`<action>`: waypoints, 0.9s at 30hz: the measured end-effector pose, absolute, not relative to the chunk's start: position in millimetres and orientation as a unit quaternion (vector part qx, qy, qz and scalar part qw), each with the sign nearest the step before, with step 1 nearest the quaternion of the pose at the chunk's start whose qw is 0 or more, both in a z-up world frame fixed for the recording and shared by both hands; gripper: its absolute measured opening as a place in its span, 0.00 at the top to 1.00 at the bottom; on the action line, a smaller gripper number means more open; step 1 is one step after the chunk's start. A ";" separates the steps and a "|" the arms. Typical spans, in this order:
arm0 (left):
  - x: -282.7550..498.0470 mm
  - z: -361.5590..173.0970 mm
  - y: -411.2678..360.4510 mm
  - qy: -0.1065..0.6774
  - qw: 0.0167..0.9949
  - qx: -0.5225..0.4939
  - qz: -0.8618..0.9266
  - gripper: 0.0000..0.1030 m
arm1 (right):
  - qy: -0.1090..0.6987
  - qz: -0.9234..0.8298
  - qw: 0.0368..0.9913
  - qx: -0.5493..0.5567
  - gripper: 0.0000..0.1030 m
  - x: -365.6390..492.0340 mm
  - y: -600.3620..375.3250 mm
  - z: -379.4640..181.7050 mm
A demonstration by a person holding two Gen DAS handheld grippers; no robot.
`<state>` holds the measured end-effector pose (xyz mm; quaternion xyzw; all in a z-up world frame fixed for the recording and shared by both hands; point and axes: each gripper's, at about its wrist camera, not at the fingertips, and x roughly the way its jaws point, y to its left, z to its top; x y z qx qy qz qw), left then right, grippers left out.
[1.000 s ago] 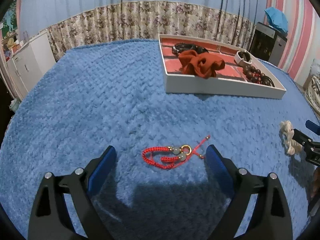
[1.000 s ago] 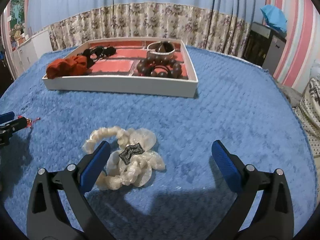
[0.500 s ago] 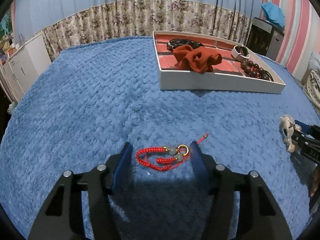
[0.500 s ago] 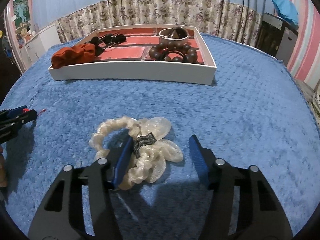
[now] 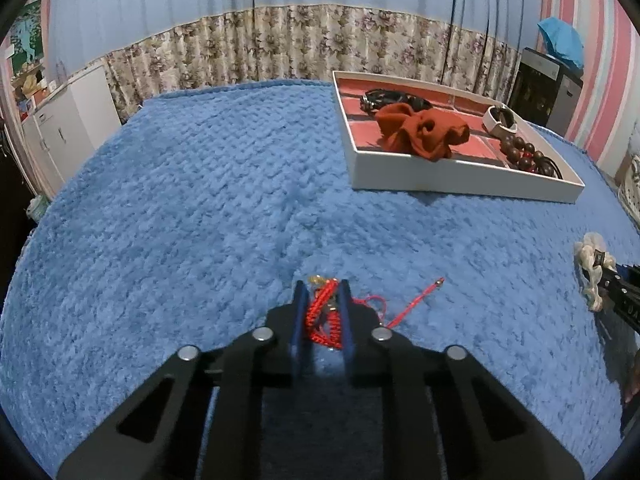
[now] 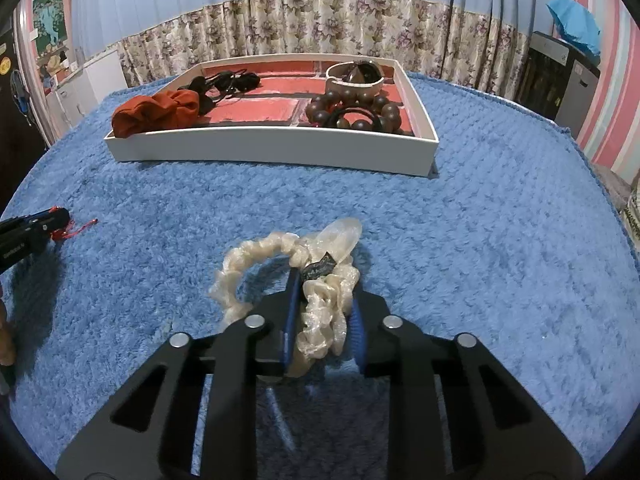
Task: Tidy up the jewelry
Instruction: 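Close the left gripper on the red string bracelet while the right gripper closes on the cream scrunchie, then carry the bracelet with the left gripper while the right gripper carries the scrunchie into the tray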
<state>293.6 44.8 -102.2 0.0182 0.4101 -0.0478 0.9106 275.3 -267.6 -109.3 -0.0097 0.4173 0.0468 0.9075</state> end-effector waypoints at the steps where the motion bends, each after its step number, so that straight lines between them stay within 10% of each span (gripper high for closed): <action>1: 293.6 -101.4 45.7 0.409 0.911 0.019 -0.048 0.88 | 0.418 0.046 0.907 -0.008 0.79 275.6 -268.2 -109.1; 27: 329.9 24.3 17.6 0.334 0.938 -0.020 -0.094 0.88 | 0.354 0.036 0.934 0.009 0.79 311.6 -281.5 -11.4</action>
